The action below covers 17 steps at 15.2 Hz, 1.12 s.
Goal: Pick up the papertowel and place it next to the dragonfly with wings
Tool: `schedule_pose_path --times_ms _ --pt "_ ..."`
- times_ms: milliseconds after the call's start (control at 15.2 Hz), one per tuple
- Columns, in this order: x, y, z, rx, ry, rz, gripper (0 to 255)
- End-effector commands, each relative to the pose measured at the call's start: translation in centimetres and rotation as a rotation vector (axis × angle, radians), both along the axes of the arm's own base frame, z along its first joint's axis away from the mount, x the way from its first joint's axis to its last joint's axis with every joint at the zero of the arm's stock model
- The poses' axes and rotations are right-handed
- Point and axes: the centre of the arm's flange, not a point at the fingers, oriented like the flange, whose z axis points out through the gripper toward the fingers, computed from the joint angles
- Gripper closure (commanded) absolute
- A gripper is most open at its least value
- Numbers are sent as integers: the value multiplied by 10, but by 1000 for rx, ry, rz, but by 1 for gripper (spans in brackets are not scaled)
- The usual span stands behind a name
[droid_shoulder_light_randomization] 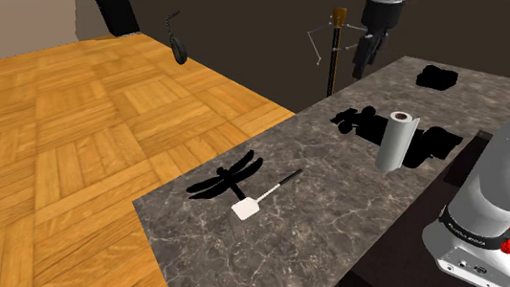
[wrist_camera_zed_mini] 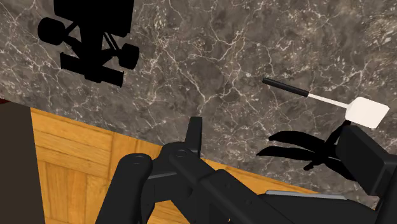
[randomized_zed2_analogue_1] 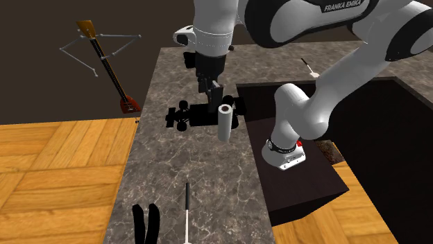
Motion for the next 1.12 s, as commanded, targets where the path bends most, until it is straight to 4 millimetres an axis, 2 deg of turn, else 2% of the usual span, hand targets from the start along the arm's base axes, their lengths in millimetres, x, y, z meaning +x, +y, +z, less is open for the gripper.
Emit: schedule_pose_path --times_ms 0,990,1056 --pt "0 0 0 0 0 0 0" --pt "-72 -125 -143 79 39 50 0" --pt "-74 -128 -147 81 40 51 0"
